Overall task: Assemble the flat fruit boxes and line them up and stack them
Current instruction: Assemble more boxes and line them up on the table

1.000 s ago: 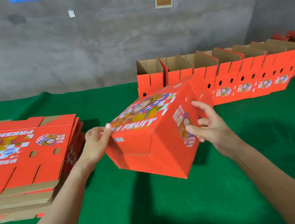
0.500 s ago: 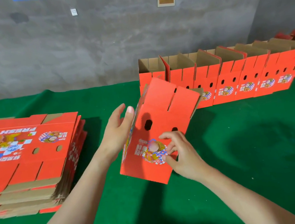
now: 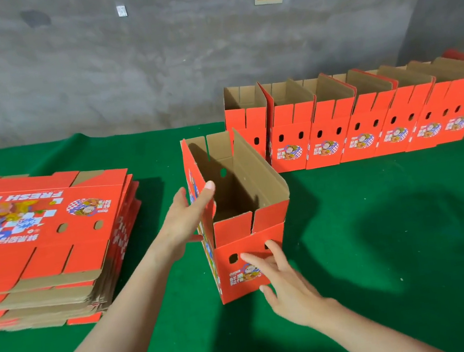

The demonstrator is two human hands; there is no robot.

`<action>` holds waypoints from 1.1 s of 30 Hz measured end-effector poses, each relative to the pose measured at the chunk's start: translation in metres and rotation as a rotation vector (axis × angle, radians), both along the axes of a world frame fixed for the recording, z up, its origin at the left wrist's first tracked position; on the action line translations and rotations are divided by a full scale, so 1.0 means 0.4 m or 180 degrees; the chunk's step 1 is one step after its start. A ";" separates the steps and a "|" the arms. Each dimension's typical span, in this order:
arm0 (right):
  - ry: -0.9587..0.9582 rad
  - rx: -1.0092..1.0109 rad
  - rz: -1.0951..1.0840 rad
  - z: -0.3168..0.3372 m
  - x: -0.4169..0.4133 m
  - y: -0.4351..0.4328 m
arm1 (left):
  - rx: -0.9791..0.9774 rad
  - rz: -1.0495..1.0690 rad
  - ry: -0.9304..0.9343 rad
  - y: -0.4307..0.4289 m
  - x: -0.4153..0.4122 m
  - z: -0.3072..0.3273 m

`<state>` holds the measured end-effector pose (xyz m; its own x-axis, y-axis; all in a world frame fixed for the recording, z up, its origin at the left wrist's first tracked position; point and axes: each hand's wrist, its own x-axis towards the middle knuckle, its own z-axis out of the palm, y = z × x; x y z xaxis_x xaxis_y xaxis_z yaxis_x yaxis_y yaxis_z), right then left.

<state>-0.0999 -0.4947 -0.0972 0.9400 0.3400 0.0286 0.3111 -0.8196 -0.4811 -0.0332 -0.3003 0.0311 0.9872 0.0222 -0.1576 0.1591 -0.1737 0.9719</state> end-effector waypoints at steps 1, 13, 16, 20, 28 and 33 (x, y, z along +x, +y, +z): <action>-0.0045 -0.0059 -0.0051 -0.004 -0.005 0.009 | 0.0027 -0.0042 -0.0055 -0.007 0.004 0.002; -0.0052 -0.0581 -0.0204 0.010 0.112 0.121 | 0.0777 -0.0246 -0.0953 0.063 0.045 -0.005; 0.0041 -0.0596 -0.0173 0.011 0.168 0.168 | 0.1142 -0.0738 -0.1075 0.109 0.061 -0.041; 0.0213 -0.0705 -0.0121 0.021 0.249 0.233 | 0.1383 -0.0416 -0.1091 0.209 0.110 -0.083; 0.0562 -0.1048 -0.0246 0.054 0.464 0.340 | 0.2560 -0.0061 -0.0568 0.398 0.333 -0.139; 0.0575 -0.1277 -0.0345 0.058 0.614 0.382 | 0.3621 -0.0221 0.0210 0.453 0.484 -0.147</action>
<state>0.1458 -0.3420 -0.0741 0.9486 0.1902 -0.2530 0.1536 -0.9755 -0.1575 0.1605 -0.1191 -0.0278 0.9825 0.1309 -0.1327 0.1596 -0.9587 0.2356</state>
